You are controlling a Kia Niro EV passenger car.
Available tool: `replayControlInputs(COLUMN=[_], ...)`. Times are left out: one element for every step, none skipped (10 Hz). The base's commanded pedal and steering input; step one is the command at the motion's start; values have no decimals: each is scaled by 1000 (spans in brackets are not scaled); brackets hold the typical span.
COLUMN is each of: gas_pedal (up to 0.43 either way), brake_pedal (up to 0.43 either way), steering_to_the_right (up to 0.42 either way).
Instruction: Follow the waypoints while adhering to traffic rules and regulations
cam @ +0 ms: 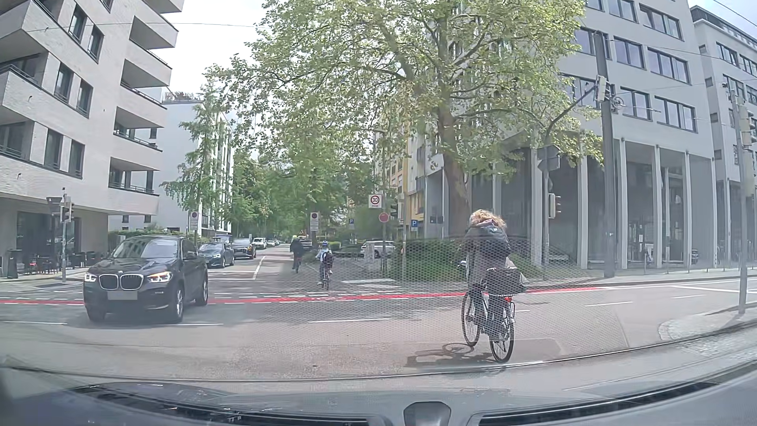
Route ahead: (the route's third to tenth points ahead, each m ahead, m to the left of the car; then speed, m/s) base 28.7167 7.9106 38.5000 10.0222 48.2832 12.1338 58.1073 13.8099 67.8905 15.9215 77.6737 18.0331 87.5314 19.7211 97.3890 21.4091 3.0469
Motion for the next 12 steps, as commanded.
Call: replayControlInputs(gas_pedal=[0,0,0,0,0,0,0,0,0,0,0,0], brake_pedal=[0,0,0,0,0,0,0,0,0,0,0,0], steering_to_the_right=[-73,-74,-76,-80,-86,-91,-92,-93,-95,-99,-101,-104])
